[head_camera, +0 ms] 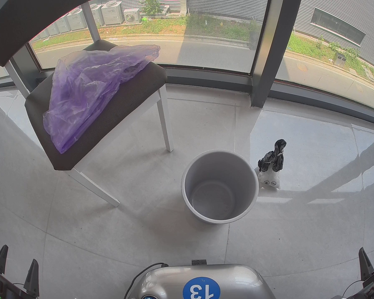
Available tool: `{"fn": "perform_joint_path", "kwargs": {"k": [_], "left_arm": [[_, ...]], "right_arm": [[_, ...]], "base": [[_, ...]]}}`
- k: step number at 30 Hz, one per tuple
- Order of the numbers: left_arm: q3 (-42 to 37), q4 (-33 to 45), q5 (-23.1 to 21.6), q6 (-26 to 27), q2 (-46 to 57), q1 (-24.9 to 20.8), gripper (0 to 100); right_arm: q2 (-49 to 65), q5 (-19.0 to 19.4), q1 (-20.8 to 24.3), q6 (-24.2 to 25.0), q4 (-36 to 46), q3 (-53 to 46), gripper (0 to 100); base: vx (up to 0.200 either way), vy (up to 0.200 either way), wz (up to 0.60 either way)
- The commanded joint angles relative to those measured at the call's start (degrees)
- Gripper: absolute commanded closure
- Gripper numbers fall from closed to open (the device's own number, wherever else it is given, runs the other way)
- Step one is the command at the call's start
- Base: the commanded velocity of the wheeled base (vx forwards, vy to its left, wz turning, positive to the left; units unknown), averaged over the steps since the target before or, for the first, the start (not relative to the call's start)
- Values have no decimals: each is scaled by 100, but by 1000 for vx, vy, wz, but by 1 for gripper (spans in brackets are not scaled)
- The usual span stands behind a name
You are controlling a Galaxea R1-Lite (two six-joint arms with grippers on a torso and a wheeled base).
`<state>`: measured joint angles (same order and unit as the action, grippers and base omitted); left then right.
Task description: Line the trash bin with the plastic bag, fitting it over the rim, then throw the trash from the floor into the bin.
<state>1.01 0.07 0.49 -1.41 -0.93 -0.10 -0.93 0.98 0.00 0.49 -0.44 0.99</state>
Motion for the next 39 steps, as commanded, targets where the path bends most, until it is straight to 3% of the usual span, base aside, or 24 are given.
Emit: {"fn": "perform_joint_path", "kwargs": {"k": [1, 3, 8, 16, 19, 20, 21, 22, 25, 27, 31, 33, 35, 37, 39], "left_arm": [[-101, -7, 22, -17, 93, 1, 0], [-101, -25, -163, 361, 93, 10, 0], [-101, -16, -682, 511, 93, 10, 0], [-101, -34, -392, 449, 93, 10, 0], [-48, -227, -409, 71, 93, 10, 0], [171, -869, -462, -817, 93, 1, 0], [373, -1141, -523, -1238, 75, -8, 0], [488, -1159, -550, -1247, 49, -17, 0], [874, -684, -532, -571, -224, -34, 0], [1314, -236, -497, 141, -690, -34, 0], [2114, -122, -559, 704, -1929, -25, 0], [2746, -130, -497, 1152, -3054, 1, 0], [3283, -130, -409, 1469, -3810, 1, 0], [3819, -130, -198, 1671, -4548, -43, 0], [4065, -130, -93, 1767, -4891, -87, 0]], "right_arm": [[84, -18, 0, 13, -9, -99, 0], [84, -18, 0, 13, -26, -99, 0], [93, 17, 0, 4, -18, -99, 0], [93, 8, 0, 92, -44, -99, 0], [93, -45, -9, 171, -53, -99, 0], [93, -54, -9, 162, -53, -99, 0], [93, -45, -9, 109, -53, -99, 0], [84, -45, -9, 74, -53, -99, 0], [84, 96, -9, -497, -88, -99, 0], [84, 272, -9, -611, -114, -99, 0], [93, 316, -9, -638, -114, -99, 0], [93, 316, -9, -629, -114, -99, 0], [93, 368, 9, -453, -316, 59, 0], [-92, 579, 62, 558, -677, 701, 0], [-303, 702, 53, 988, -624, 965, 0]], "base": [[0, 0, 0], [0, 0, 0], [0, 0, 0], [0, 0, 0], [0, 0, 0], [0, 0, 0], [0, 0, 0], [0, 0, 0], [0, 0, 0], [0, 0, 0], [0, 0, 0], [0, 0, 0], [0, 0, 0], [0, 0, 0], [0, 0, 0]]}}
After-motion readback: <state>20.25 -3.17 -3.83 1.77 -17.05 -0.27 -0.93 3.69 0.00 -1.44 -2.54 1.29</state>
